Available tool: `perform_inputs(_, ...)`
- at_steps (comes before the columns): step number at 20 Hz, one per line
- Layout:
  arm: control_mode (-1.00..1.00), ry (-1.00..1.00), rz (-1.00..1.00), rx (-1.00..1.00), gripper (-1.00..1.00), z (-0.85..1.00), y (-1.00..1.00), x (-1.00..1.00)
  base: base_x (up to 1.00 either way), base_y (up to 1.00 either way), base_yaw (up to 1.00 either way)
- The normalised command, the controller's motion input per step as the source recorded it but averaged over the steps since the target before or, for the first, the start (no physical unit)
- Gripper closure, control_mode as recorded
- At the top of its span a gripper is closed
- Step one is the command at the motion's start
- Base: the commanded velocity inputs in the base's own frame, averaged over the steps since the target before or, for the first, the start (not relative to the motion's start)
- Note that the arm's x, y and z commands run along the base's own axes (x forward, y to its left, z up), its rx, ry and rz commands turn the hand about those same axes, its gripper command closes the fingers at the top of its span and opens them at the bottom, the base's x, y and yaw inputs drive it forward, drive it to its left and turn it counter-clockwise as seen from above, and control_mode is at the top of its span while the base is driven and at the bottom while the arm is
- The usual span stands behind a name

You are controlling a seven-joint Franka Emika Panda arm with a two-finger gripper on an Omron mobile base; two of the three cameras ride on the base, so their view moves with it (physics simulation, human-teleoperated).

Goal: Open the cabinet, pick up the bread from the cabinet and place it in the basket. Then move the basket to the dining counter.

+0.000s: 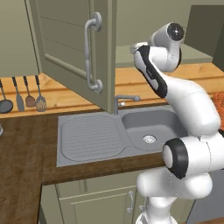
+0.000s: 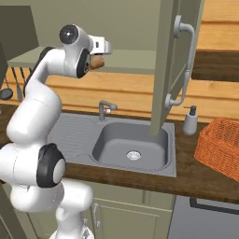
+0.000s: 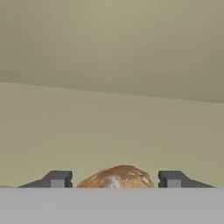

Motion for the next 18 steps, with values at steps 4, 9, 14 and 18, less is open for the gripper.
perform_inputs(4, -1.00, 0.00, -0.02, -0.01, 1.00, 0.00, -0.32, -1.00, 0.00, 0.00, 0.00)
perform_inputs(9, -1.00, 0.00, -0.09, 0.00, 1.00, -0.01, -0.12, -0.98, 0.00, 0.00, 0.00)
perform_inputs(14, -1.00, 0.00, -0.17, 0.00, 1.00, -0.09, -0.03, -0.80, 0.00, 0.00, 0.00)
perform_inputs(18, -1.00, 0.00, -0.16, 0.01, 1.00, -0.10, 0.00, -0.57, 0.00, 0.00, 0.00)
